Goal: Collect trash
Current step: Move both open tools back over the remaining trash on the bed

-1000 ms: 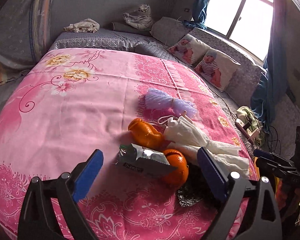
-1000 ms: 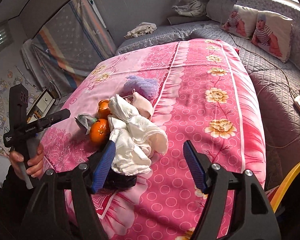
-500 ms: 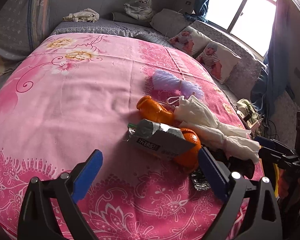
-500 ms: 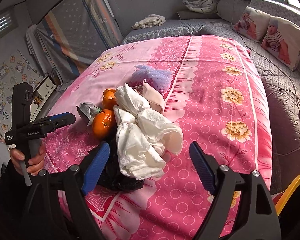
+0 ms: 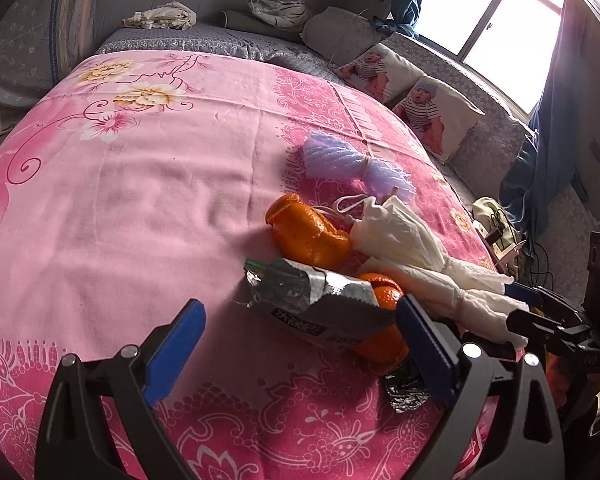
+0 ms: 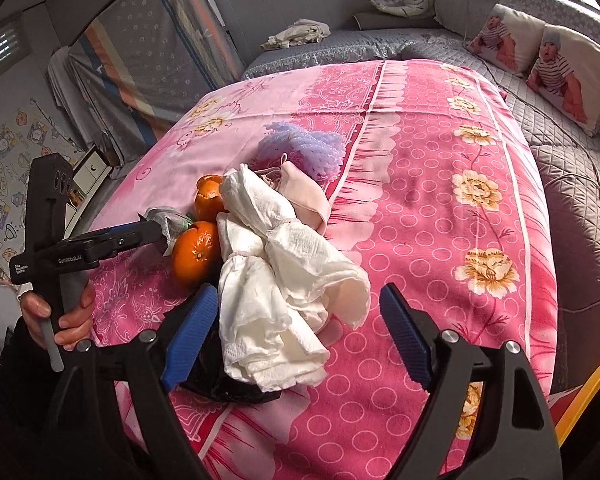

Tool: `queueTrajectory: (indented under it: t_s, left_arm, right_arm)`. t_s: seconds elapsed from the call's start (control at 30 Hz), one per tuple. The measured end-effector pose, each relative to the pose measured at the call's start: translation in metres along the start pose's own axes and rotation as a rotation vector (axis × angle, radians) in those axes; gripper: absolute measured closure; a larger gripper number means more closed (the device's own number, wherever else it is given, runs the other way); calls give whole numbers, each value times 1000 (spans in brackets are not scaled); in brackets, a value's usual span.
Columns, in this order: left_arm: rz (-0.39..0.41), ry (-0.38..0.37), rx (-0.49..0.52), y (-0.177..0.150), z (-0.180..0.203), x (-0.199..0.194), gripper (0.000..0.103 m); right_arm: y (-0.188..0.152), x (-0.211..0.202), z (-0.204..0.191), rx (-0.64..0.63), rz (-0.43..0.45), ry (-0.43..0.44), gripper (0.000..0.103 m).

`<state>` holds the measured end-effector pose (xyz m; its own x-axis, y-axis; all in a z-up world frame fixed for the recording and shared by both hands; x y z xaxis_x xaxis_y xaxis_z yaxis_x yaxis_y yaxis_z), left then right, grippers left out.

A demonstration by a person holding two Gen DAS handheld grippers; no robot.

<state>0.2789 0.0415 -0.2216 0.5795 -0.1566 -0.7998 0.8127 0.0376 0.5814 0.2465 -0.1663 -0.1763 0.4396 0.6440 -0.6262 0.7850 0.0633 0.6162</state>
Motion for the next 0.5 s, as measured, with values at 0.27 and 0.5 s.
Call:
queueTrajectory:
  t_s: [0.27,0.5]
  left_arm:
    - [-11,-17,-12,7,3,6,11]
    - [-28,-25,-16,13,7,16,11]
  right_arm:
    - [15,4,21,74,11,20,24]
    - [18,27,23,82,-53,64,36]
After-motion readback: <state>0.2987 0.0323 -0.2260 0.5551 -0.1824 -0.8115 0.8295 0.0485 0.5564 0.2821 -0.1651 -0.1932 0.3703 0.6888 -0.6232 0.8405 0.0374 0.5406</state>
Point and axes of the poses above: each gripper's, at about its wrist camera, not at the fingertips, and x roughly the way its jaws point, z to its right, y to its top, the point moved 9 cm from there along x, roughly the way its jaws point, and after that the axes turned 15 degrees about y, right-handed, at the moved point
